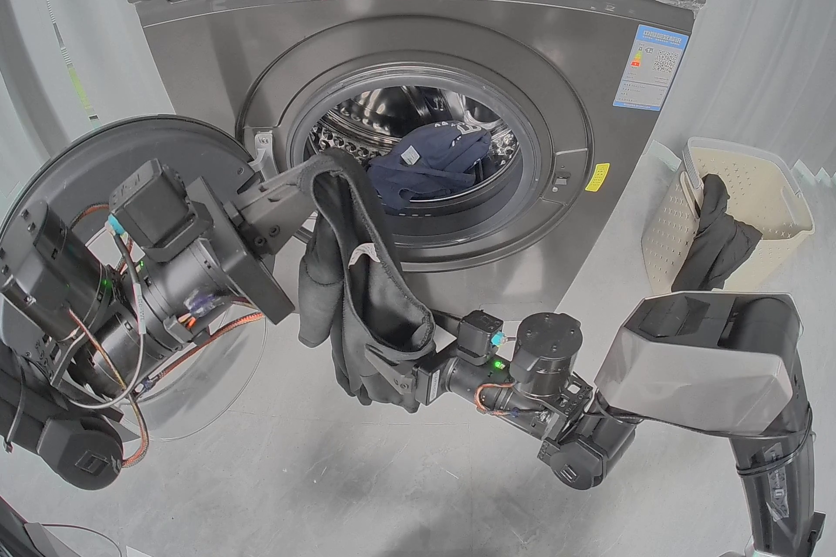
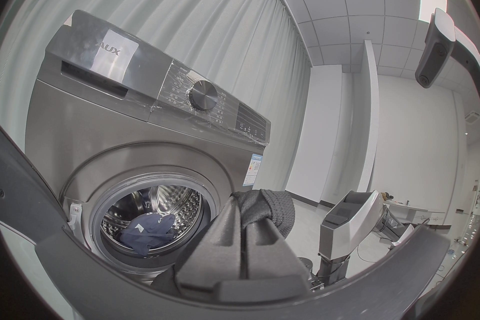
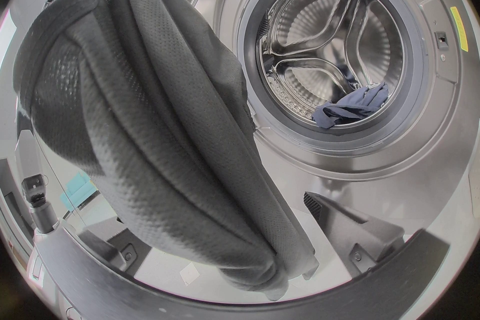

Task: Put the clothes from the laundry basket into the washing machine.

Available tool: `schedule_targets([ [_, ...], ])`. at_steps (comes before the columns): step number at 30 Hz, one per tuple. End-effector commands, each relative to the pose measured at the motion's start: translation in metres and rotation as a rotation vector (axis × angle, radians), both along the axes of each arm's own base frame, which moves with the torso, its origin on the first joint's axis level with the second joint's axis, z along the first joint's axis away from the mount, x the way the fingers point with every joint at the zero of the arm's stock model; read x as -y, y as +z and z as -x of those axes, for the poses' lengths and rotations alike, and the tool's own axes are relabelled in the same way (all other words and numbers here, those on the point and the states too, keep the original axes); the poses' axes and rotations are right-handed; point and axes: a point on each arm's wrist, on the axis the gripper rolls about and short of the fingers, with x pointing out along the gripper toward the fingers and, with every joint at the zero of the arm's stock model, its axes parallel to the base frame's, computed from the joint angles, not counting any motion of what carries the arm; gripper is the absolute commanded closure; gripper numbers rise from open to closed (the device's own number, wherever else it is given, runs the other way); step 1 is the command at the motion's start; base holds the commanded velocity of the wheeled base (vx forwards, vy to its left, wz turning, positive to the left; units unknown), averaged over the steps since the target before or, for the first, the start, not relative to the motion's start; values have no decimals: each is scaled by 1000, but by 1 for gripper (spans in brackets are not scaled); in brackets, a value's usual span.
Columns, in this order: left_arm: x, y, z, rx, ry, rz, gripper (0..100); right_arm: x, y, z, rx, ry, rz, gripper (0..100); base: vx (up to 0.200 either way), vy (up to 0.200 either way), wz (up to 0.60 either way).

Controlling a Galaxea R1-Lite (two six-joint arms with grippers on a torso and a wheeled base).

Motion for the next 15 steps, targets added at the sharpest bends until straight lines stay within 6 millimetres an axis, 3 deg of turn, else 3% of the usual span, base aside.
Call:
schedule_targets([
  [1, 2, 0, 3, -1, -11, 0, 100, -13, -2, -7, 23, -5, -28, 0, 0, 0, 0],
  [7, 0, 5, 6, 16, -16, 10, 100, -21, 0, -24, 55, -23, -59, 0, 0, 0, 0],
  [13, 0, 6, 6, 16, -15, 13, 100, -23, 2, -25, 64, -49, -74, 0, 0, 0, 0],
  [14, 0, 6, 6, 16, -15, 13, 100, -23, 2, -25, 64, -49, -74, 100, 0, 0, 0],
  [15, -1, 5, 5, 14, -13, 13, 100, -24, 3, -24, 69, -46, -79, 100, 0, 0, 0],
])
